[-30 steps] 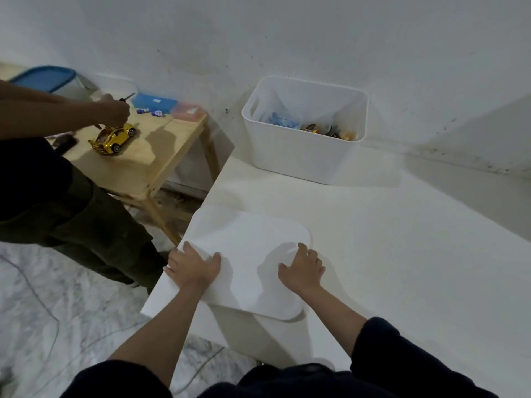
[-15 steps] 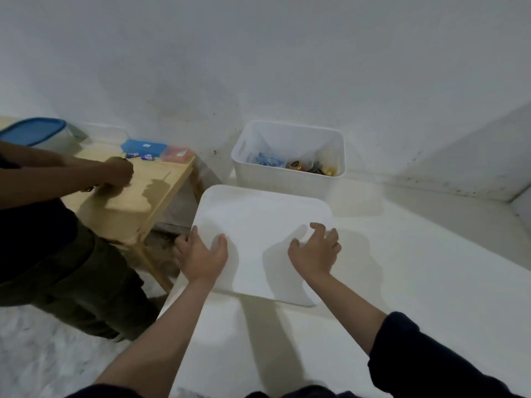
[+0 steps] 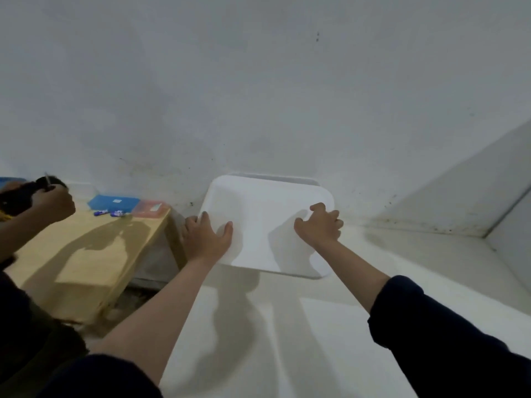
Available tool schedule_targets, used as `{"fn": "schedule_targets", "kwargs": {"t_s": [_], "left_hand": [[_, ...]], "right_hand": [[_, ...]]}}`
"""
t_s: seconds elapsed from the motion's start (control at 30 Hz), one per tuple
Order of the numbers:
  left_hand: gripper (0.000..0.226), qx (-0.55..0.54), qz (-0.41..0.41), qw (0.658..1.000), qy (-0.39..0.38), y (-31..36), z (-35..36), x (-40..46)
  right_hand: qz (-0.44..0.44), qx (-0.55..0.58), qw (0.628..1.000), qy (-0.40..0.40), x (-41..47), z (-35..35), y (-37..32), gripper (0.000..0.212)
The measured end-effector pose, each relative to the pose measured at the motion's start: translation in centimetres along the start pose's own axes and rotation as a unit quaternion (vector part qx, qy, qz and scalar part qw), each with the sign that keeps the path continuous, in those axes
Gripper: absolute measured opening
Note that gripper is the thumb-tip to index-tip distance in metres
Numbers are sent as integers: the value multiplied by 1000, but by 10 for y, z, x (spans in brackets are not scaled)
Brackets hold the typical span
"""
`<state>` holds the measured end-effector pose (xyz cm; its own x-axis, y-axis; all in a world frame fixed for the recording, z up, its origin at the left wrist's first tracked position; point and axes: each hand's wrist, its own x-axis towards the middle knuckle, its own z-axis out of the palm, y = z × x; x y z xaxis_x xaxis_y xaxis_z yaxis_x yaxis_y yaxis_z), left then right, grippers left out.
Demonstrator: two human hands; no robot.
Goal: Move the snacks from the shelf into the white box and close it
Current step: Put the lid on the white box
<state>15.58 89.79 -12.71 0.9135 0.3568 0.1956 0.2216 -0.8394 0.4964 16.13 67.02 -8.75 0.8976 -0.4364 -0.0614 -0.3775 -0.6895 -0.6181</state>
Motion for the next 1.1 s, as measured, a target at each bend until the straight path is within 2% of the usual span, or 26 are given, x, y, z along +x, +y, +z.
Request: {"fn": "schedule_targets", "kwargs": {"t_s": [0.1,0.23,0.37,0.47,0.63,0.83,1.1], "left_hand": [[62,41,24,999,18,15,7,24],[62,60,35,998,-10,19,21,60],[75,86,46,994,-40,17,36,87],[70,88,44,993,-60,20,44,100],[67,98,55,992,-51,21,47,103],[69,47,43,997,-32,22,49,100],[66,1,40,999,-25,28,46,102]], "right_hand": [[-7,-5,1000,-18,33,1,-9,46],[-31,-11,999,-33,73,8,-18,42],[-57,-29,997,-49,104,20,-18,46],[-72,-40,994,-69,117,28,-10,51],[-104,-66,992,-26,121,43,1,51],[-74,34,996,-28,129,36,3,43],[-50,63,997,-15,132,33,-1,42]]}}
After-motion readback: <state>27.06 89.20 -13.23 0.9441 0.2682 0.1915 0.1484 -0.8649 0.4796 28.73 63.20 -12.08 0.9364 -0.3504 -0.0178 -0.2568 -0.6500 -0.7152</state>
